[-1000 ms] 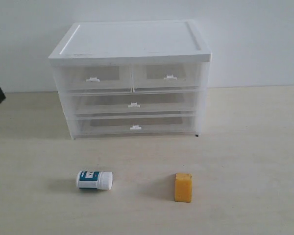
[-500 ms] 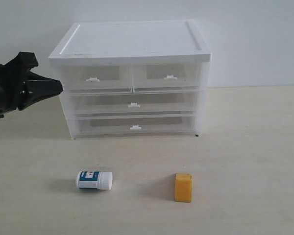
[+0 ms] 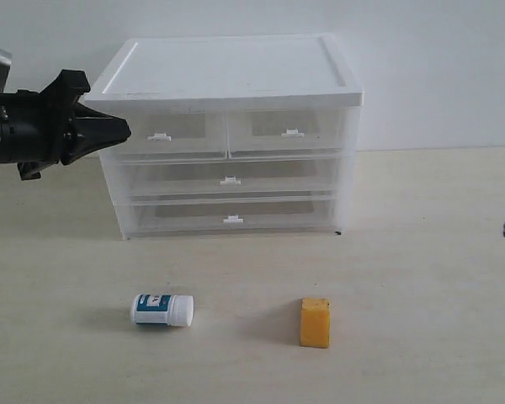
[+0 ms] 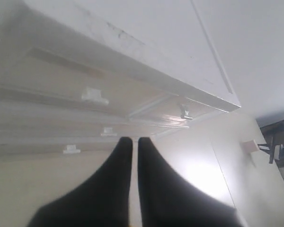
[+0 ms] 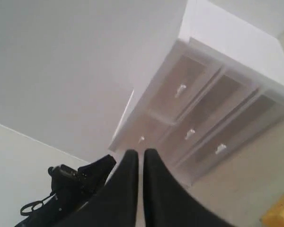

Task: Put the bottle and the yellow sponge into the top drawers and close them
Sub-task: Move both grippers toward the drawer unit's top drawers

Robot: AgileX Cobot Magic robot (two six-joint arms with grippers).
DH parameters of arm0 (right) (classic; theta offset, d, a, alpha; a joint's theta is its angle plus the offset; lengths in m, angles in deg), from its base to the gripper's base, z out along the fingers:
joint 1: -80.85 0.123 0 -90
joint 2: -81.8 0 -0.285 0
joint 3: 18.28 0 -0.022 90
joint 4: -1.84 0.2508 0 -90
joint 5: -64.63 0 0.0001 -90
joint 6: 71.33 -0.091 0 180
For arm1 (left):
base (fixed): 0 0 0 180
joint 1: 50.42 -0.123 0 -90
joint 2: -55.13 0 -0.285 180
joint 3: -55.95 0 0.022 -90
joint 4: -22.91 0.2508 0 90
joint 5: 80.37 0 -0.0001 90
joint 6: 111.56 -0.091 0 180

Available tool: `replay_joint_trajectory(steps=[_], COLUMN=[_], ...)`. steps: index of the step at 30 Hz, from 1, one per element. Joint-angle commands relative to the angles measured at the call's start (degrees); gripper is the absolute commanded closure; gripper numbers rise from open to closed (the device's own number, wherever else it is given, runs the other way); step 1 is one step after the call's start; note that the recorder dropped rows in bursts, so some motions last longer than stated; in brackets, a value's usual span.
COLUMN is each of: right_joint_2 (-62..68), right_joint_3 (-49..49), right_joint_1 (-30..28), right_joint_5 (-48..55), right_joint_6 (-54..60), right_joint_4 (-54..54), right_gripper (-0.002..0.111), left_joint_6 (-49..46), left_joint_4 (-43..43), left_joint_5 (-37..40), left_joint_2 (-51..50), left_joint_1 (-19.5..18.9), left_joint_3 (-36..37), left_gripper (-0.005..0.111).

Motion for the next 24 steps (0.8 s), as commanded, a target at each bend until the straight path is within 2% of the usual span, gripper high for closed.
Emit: replay_joint_trajectory(steps=[1, 7, 17, 20, 24], right_joint_2=[16.95, 35.82, 54.39, 56.17, 58.44], right_joint_3=[-6.52, -14.85, -27.85, -31.39, -35.85], right_joint_1=[-0.12, -0.12, -0.12, -0.12, -0.12], right_joint_5=[-12.27, -21.37, -27.40, -26.76, -19.88], right_joint_6=[-0.56, -0.58, -2.29, -2.29, -6.47], right_joint_4=[-6.38, -12.30, -17.64, -20.92, -19.35], right_gripper=[0.108, 0.108, 0.108, 0.108, 0.108], left_joint_6=[-0.69, -3.10, -3.24, -4.17, -6.00], left_joint_4=[-0.57, -0.57, -0.57, -0.57, -0.57], left_joint_5=[-1.15, -6.20, -3.22, -3.74, -4.85], left_joint_2=[-0.17, -0.17, -5.12, -7.27, -8.83], left_joint_1=[-0.12, -0.12, -0.12, -0.12, -0.12], left_joint_3=[-1.07, -2.18, -5.10, -6.16, -7.57], left_gripper=[0.103, 0.103, 0.103, 0.103, 0.103])
